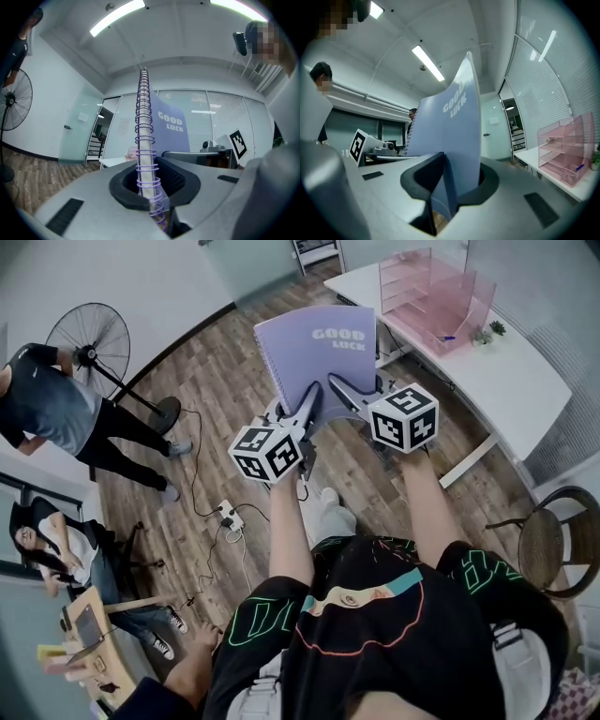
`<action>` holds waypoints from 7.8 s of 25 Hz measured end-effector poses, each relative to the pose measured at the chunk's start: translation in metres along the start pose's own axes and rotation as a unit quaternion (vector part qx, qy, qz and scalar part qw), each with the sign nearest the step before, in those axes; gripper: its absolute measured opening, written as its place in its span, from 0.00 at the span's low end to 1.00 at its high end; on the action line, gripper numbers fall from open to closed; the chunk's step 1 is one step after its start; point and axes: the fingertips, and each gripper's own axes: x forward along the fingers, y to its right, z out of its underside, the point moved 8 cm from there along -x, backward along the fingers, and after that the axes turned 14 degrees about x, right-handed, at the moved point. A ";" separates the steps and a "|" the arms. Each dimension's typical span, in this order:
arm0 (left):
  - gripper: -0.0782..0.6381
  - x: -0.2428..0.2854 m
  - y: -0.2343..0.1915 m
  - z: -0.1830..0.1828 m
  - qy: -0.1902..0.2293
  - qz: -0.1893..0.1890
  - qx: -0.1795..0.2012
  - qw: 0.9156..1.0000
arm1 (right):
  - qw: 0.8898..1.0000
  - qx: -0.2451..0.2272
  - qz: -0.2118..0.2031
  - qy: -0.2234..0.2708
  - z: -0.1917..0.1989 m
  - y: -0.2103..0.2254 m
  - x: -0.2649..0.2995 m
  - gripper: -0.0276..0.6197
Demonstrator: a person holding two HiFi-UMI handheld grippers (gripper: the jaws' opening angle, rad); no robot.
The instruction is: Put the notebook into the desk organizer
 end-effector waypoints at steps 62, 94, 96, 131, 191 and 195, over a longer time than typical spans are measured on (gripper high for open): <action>0.17 0.309 -0.419 0.130 -0.062 0.053 -0.163 0.983 | 0.988 0.072 0.079 -0.108 -0.039 0.330 0.405 0.15; 0.15 0.497 -0.352 0.228 -0.240 0.365 -0.197 0.878 | 0.910 0.272 0.313 0.001 0.026 0.471 0.288 0.16; 0.15 0.498 -0.344 0.239 -0.254 0.404 -0.201 0.856 | 0.895 0.288 0.341 0.014 0.039 0.464 0.278 0.16; 0.15 0.546 -0.200 0.274 -0.355 0.560 -0.321 0.677 | 0.785 0.380 0.486 0.055 0.060 0.459 0.127 0.36; 0.52 0.584 -0.238 0.252 -0.348 0.536 -0.275 0.719 | 0.788 -0.071 0.553 -0.262 0.046 0.428 0.239 0.06; 0.51 0.577 -0.245 0.253 -0.353 0.544 -0.225 0.727 | 0.785 -0.079 0.556 -0.261 0.038 0.437 0.239 0.06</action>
